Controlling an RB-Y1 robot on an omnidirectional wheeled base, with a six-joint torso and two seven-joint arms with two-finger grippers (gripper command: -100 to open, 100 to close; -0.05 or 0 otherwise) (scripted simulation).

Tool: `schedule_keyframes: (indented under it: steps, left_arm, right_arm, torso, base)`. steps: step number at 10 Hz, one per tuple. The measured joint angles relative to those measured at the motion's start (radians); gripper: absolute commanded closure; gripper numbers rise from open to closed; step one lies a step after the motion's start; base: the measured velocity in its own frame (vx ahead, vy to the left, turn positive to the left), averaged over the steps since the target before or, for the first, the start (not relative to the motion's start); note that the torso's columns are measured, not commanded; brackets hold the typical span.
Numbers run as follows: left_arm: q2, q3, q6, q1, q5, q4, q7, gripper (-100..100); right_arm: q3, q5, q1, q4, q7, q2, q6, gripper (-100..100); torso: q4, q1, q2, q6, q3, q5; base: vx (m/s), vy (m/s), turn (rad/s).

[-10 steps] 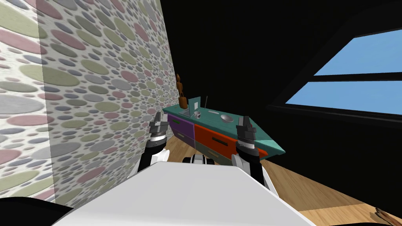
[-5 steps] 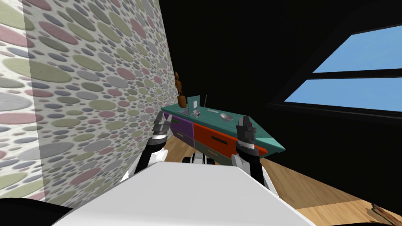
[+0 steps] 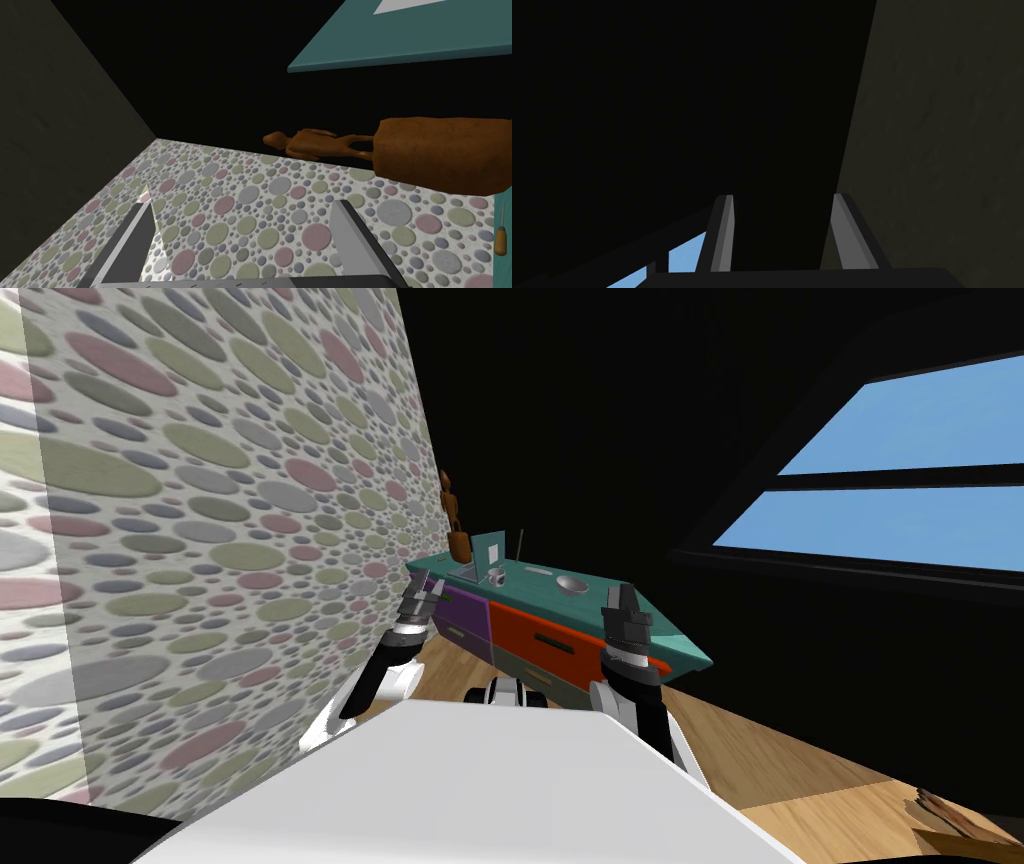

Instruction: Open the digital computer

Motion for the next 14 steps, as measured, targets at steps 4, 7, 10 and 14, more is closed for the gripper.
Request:
schedule_keyframes:
  steps: [4, 7, 10, 14]
  left_arm:
    - [0.074, 0.007, 0.092, -0.055, 0.022, 0.018, 0.024, -100]
    - [0.122, 0.009, 0.163, -0.09, 0.037, 0.02, 0.039, -100]
    - [0.192, 0.018, 0.246, -0.142, 0.06, 0.036, 0.062, -100]
    - [0.255, 0.025, 0.333, -0.192, 0.08, 0.056, 0.084, -100]
  right_arm:
    - [0.0, 0.0, 0.0, 0.0, 0.0, 0.0, 0.0, 0]
    - [0.0, 0.0, 0.0, 0.0, 0.0, 0.0, 0.0, 0]
    - [0.0, 0.0, 0.0, 0.0, 0.0, 0.0, 0.0, 0]
    - [0.0, 0.0, 0.0, 0.0, 0.0, 0.0, 0.0, 0]
  torso:
    - [0.0, 0.0, 0.0, 0.0, 0.0, 0.0]
    - [0.0, 0.0, 0.0, 0.0, 0.0, 0.0]
    - [0.0, -0.001, 0.0, 0.0, 0.0, 0.0]
    - [0.0, 0.0, 0.0, 0.0, 0.0, 0.0]
  base:
    - [-0.005, -0.028, -0.038]
    - [-0.006, -0.03, -0.038]
    - [-0.007, -0.033, -0.048]
    - [-0.006, -0.03, -0.04]
